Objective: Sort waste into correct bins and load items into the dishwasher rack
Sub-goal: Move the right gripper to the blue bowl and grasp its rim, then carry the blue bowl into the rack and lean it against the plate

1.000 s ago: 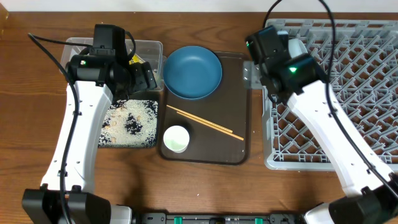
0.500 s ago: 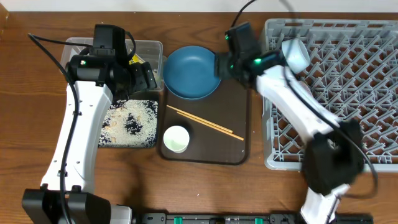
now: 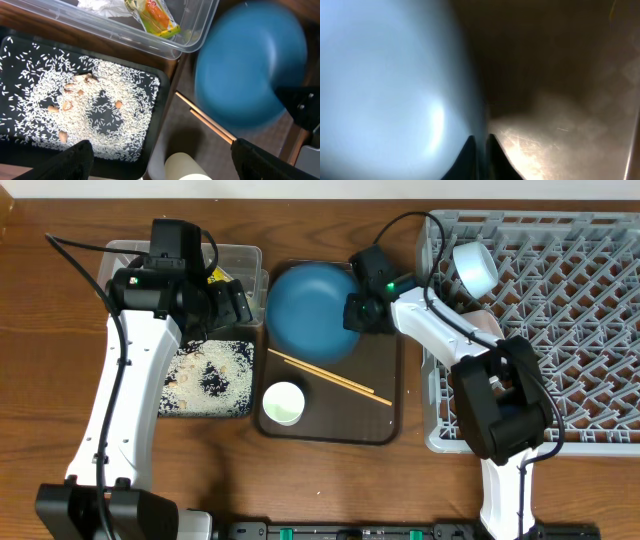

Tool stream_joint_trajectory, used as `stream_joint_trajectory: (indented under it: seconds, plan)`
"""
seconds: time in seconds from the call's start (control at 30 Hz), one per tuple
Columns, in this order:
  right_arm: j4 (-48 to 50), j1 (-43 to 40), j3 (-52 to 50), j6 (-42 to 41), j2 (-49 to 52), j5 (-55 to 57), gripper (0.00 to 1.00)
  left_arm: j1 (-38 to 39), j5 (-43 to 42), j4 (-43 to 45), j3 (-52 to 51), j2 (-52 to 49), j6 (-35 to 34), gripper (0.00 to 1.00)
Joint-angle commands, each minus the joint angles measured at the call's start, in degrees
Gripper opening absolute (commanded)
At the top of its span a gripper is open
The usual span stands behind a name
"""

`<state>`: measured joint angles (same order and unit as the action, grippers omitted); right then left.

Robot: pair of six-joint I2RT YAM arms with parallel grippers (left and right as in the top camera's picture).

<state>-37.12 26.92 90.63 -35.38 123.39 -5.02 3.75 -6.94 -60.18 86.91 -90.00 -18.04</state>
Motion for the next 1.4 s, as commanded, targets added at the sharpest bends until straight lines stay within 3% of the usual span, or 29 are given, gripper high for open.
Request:
stream_joint_trajectory:
  seconds: [0.0,0.2,0.5,0.63,0.8,0.9,1.0,1.37]
  plan:
    - [-2.6,0.5,0.4,-0.3,1.3,0.6,0.01,-0.3,0.1,-0.2,0.7,0.9,0.2,0.90]
    - [-6.4,-3.2,1.4,5.5,-3.8,0.6,0.01,-0.3,0.1,-0.2,0.7,0.9,0.2,0.90]
    - [-6.7,-8.6,3.4,9.8,-21.9,8.2,0.01,-0.3,0.1,-0.2,0.7,0.9,0.2,0.90]
    - [-6.4,-9.6,3.4,12.3,-31.3,21.4,0.01,-0.3,0.1,-0.2,0.7,0.9,0.2,0.90]
    - [-8.9,-11.6,3.4,12.4,-39.3,51.1,0.01,-0.3,0.1,-0.2,0.7,0.9,0.2,0.90]
    - [-9.9,-14.1,3.4,15.2,-40.2,67.9,0.01,-0.3,0.1,-0.2,0.7,0.9,0.2,0.90]
    - [-9.8,-18.5,3.3,20.9,-39.2,75.4,0.01,-0.3,0.1,-0.2,0.7,0.9,0.2,0.91]
    - [0.3,-32.7,3.3,45.7,-28.5,76.1,0.01,-0.3,0.1,-0.2,0.7,0.9,0.2,0.90]
